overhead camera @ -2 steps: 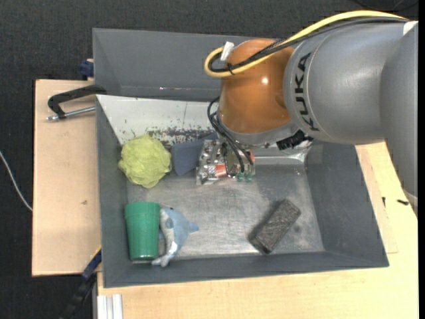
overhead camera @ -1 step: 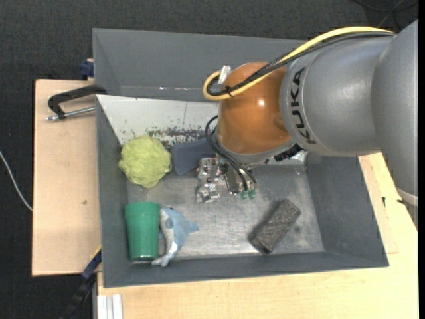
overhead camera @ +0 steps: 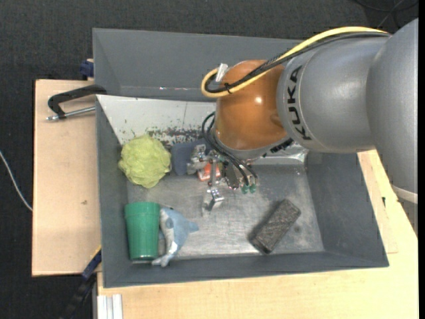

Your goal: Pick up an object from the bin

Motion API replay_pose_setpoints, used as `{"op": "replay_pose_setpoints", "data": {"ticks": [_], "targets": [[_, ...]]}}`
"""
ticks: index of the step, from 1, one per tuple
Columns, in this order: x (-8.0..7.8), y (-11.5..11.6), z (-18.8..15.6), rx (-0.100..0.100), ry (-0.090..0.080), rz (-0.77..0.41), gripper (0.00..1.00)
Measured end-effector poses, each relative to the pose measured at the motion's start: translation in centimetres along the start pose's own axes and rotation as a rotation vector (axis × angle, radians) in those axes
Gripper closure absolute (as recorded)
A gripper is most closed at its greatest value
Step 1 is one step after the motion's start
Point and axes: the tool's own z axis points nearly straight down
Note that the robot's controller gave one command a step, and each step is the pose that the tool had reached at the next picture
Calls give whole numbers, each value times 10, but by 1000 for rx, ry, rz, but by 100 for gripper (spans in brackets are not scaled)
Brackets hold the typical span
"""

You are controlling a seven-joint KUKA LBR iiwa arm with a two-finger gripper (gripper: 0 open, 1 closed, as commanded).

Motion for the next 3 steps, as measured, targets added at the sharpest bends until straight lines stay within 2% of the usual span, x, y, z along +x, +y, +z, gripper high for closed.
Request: {"op": "replay_pose_setpoints", "data": {"ticks": [1,2,3], "targets": [[0,0,0,0,0,0,0],[21,31,28,3,-4,-66,0],[40,71,56,1,4,-206,100]]}}
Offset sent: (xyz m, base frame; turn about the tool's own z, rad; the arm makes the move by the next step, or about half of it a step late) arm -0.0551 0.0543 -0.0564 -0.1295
